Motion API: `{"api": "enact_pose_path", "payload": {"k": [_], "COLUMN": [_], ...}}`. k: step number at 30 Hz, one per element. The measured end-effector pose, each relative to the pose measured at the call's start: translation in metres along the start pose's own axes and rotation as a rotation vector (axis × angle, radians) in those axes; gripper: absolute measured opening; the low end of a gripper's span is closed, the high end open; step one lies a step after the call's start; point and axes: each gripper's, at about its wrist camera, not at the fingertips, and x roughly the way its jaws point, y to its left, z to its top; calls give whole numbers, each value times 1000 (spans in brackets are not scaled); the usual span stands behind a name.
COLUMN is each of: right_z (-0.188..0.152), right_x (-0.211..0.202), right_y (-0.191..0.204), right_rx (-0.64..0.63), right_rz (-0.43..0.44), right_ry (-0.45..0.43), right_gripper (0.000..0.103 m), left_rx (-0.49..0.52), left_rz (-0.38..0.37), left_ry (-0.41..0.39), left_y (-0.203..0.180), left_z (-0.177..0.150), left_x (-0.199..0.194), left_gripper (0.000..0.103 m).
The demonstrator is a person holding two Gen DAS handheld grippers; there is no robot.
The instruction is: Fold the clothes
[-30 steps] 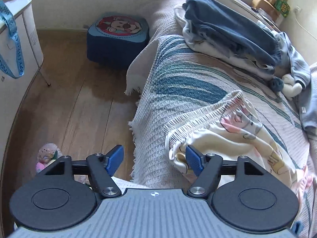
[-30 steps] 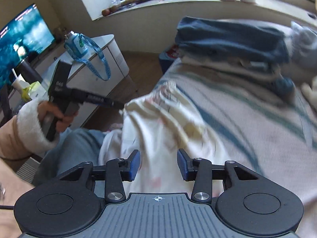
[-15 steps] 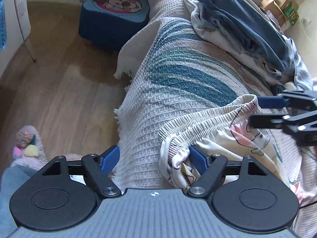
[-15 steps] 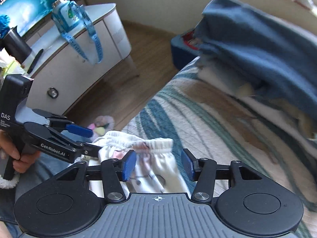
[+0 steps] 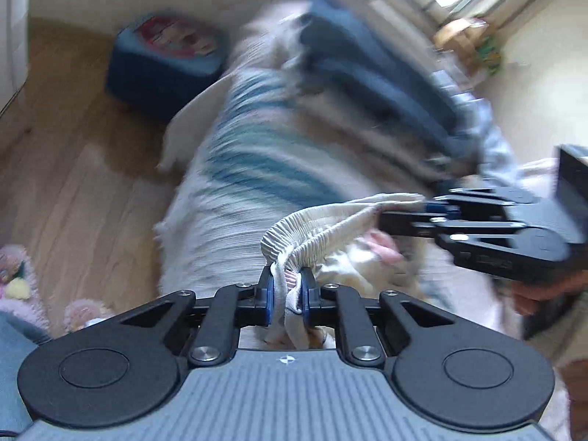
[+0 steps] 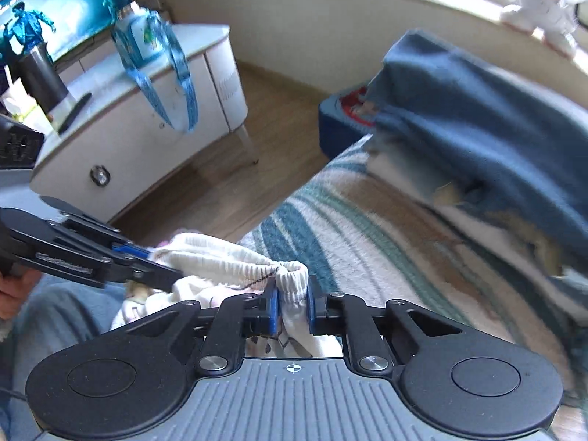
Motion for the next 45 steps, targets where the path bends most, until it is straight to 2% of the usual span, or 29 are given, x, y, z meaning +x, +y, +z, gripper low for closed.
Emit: {"api": "enact_pose_path", "payload": {"k": [3, 5, 10, 12, 14, 17, 19, 20, 21, 23, 24, 25, 27, 29, 32, 38, 45], "right_z": [-7, -18, -70, -98, -129, -170, -189, -196, -202, -205, -204, -203, -201, -198, -189, -177, -167], "right_x": [-39, -72, -146, -164, -172, -163, -154, -150, -150, -158, -166, -173, -188, -200, -202, -176, -155], "right_y": [0, 4, 23, 26, 27, 26, 24, 22, 20, 17, 17, 16, 15, 12, 10, 17, 20], "right_rx": [-18, -22, -17, 29, 90, 198, 267, 301, 330, 356, 353, 350, 343, 331, 319, 303, 290], "right_rz": [-16, -32, -125, -145, -145, -150, -191, -214, -238, -278, -296, -314, -351, -384, -390, -340, -305], "right_ry": [-33, -53, -67, -61, -48, 7, 49, 72, 83, 74, 57, 40, 7, -26, -64, -66, -59], "right_gripper": [14, 14, 14, 14, 14, 15, 18, 18, 19, 30, 32, 36, 47, 58, 63, 67, 70], "left_rx": [73, 149, 292, 346, 389, 444, 437, 419, 402, 383, 377, 372, 356, 342, 329, 292, 227], "left_rz": [-116, -158, -257, -276, -274, -220, -199, -197, -194, -183, -181, -187, -202, -206, -185, -173, -155], "left_ry": [-22, -20, 70, 136, 234, 419, 480, 475, 462, 420, 402, 389, 373, 351, 312, 242, 200], "left_y": [-38, -66, -117, -131, -143, -152, -150, -147, -144, -139, -137, -135, -130, -128, -125, -115, -102], "left_z": [-8, -19, -59, -80, -103, -141, -151, -150, -148, -142, -139, -138, -136, -135, -132, -124, -118], "left_x": [-30, -43, -43, -32, -13, 22, 32, 31, 28, 20, 15, 9, 0, -7, -18, -39, -52], "left_gripper": [13, 13, 13, 13, 13, 16, 21, 26, 37, 48, 51, 53, 64, 66, 72, 82, 85]}}
